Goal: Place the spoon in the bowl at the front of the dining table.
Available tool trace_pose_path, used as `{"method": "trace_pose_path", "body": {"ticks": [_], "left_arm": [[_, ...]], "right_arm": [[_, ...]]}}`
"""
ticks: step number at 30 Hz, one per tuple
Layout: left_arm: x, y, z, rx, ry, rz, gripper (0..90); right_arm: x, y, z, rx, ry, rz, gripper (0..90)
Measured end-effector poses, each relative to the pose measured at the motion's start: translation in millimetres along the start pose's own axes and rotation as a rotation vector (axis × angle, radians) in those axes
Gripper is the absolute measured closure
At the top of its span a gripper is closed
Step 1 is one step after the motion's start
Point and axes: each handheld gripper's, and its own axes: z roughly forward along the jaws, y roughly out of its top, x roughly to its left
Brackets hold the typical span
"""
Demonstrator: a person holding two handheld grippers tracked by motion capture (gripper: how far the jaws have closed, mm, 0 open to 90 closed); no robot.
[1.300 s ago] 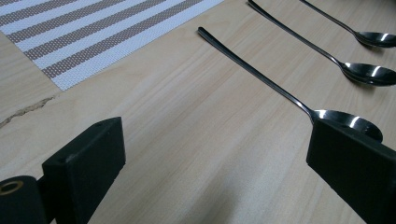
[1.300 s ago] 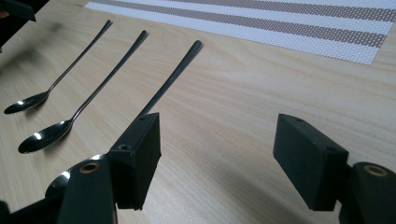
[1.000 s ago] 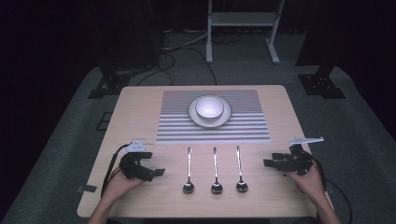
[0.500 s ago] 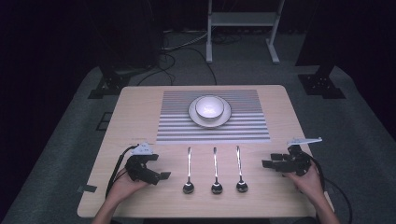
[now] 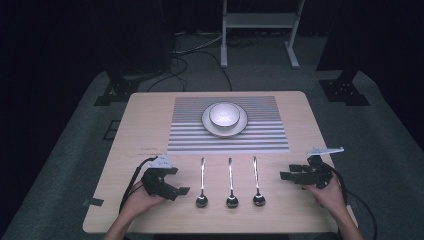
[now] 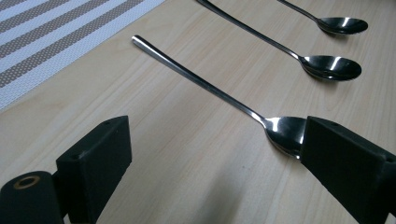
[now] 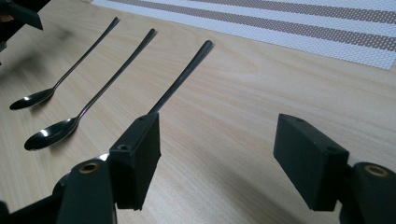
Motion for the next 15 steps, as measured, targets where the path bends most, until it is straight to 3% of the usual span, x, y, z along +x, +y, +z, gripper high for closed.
{"method": "trace_pose_path", "body": {"ticks": [7, 15], "left_arm": [[-6.1, 5.8, 5.4, 0.001, -0.027, 0.010, 13.2], [-20.4, 11.7, 14.0, 0.017, -0.089, 0.040, 27.7]], "right_arm": [[0.8, 1.1, 0.4, -0.001, 0.001, -0.001, 30.4], [2.6, 1.4, 1.9, 0.004, 0.002, -0.006, 30.4]]}}
